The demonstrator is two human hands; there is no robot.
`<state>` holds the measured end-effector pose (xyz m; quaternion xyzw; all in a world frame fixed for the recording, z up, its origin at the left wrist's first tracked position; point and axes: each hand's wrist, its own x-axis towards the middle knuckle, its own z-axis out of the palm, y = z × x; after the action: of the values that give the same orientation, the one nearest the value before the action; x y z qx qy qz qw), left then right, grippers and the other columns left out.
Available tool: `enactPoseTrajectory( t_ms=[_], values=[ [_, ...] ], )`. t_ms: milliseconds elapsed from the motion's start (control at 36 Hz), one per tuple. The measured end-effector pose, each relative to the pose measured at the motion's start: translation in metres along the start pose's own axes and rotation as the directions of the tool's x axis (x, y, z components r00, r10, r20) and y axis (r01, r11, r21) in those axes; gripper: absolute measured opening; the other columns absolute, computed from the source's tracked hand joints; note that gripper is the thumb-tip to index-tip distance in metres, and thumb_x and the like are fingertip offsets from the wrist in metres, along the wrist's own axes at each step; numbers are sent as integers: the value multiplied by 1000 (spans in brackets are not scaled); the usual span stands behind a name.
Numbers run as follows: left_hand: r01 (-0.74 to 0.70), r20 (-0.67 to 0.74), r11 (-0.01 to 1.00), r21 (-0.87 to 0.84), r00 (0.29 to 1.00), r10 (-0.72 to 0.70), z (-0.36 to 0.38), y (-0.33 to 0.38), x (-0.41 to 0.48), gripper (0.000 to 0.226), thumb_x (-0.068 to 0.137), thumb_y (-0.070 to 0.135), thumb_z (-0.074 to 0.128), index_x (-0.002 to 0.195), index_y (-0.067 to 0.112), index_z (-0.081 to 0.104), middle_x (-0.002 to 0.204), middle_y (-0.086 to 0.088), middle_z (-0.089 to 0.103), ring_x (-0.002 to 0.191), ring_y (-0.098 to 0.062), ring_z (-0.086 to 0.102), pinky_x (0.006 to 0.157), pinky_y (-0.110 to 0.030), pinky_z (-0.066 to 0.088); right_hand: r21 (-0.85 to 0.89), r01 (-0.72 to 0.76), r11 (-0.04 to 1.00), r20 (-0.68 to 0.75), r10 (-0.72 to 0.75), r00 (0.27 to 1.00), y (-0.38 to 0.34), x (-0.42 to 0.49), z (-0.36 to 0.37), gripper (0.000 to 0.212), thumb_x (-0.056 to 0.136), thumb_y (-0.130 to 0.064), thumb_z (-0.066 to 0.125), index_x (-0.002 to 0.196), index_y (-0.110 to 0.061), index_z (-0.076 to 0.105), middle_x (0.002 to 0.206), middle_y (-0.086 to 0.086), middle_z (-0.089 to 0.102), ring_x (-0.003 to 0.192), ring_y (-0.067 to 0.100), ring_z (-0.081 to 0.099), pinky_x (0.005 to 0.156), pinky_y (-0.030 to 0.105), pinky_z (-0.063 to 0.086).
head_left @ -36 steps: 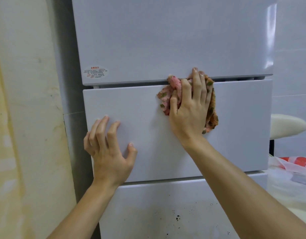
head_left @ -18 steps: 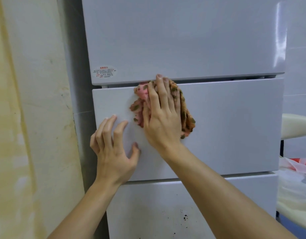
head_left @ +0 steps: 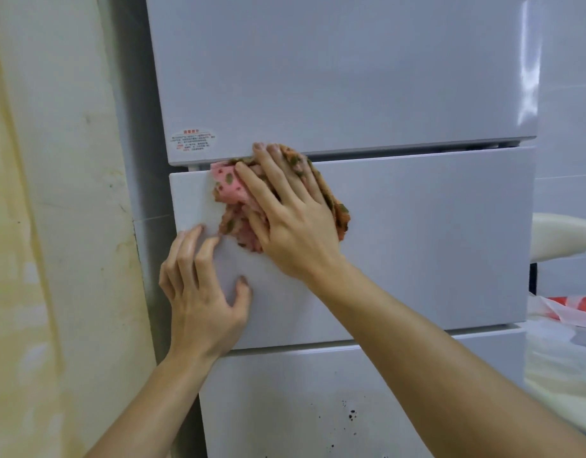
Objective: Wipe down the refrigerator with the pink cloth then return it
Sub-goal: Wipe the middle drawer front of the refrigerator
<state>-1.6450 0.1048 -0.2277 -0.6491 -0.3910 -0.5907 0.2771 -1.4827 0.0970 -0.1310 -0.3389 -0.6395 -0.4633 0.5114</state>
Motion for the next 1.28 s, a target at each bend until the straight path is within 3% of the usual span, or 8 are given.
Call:
enactPoseTrajectory(
  t_ms=[167, 278, 444, 583, 722, 833, 1056, 1278],
  values=[
    [16, 11, 1000, -24, 1000, -16, 1, -3, -4, 69, 87, 34, 60, 148, 8, 41, 166, -15, 25, 159, -31, 16, 128, -52, 14, -219, -295, 930, -46, 292, 955, 68, -49, -40, 53, 110, -49, 39, 160, -34, 39, 172, 10, 23, 161, 27, 17, 129, 59, 9],
    [14, 47, 996, -86, 999, -10, 2, -2, -6, 69, 89, 31, 57, 151, 9, 37, 174, -11, 14, 163, -25, 6, 132, -47, 1, -169, -449, 877, -47, 448, 893, 41, -58, -27, 58, 110, -46, 34, 165, -28, 30, 174, 11, 15, 162, 27, 8, 129, 58, 9],
    [18, 89, 989, -147, 996, -5, -1, -6, -6, 66, 90, 25, 50, 153, 12, 34, 175, -7, 11, 163, -20, 1, 132, -40, -1, -113, -168, 979, 139, 183, 973, -13, -115, -11, 53, 109, -46, 40, 161, -34, 38, 173, 6, 20, 162, 23, 14, 129, 50, 14],
    [12, 110, 992, -124, 994, 2, -10, -12, -7, 63, 96, 18, 46, 158, 17, 35, 177, 0, 4, 163, -19, -1, 132, -39, -4, -95, 88, 992, 333, -52, 942, -24, -184, -21, 52, 111, -43, 39, 162, -33, 36, 172, 1, 24, 161, 19, 18, 131, 45, 10],
    [16, 144, 1000, -27, 990, -12, -23, -34, -6, 63, 99, 22, 44, 161, 24, 36, 177, 1, 1, 163, -21, -3, 132, -43, -5, -48, 99, 994, 338, -77, 938, -14, -173, -24, 61, 105, -25, 49, 164, -24, 33, 173, 1, 22, 161, 18, 15, 132, 42, 7],
    [15, 154, 999, 50, 988, -23, -31, -55, 1, 64, 100, 27, 41, 163, 27, 33, 177, 0, 0, 163, -23, -6, 130, -40, -11, 18, -61, 998, 196, 57, 979, -11, -115, -14, 73, 100, -8, 57, 165, -22, 26, 173, 6, 20, 161, 21, 17, 132, 46, 12],
    [53, 173, 988, 145, 982, -78, -37, -91, 16, 73, 101, 60, 33, 166, 43, 6, 175, 3, -15, 161, -23, -19, 127, -50, -17, 78, -214, 974, 35, 212, 977, -49, -9, 25, 51, 108, -23, 36, 159, -19, 44, 170, 13, 28, 161, 30, 18, 132, 48, 10],
    [81, 149, 982, 172, 983, -107, -27, -119, 6, 87, 98, 64, 35, 168, 29, -4, 176, 0, -14, 162, -24, -15, 126, -63, -10, 105, 72, 992, 215, -94, 972, -90, -94, 38, 55, 110, -29, 47, 162, -15, 36, 171, 9, 25, 161, 24, 15, 132, 46, 13]
  ],
)
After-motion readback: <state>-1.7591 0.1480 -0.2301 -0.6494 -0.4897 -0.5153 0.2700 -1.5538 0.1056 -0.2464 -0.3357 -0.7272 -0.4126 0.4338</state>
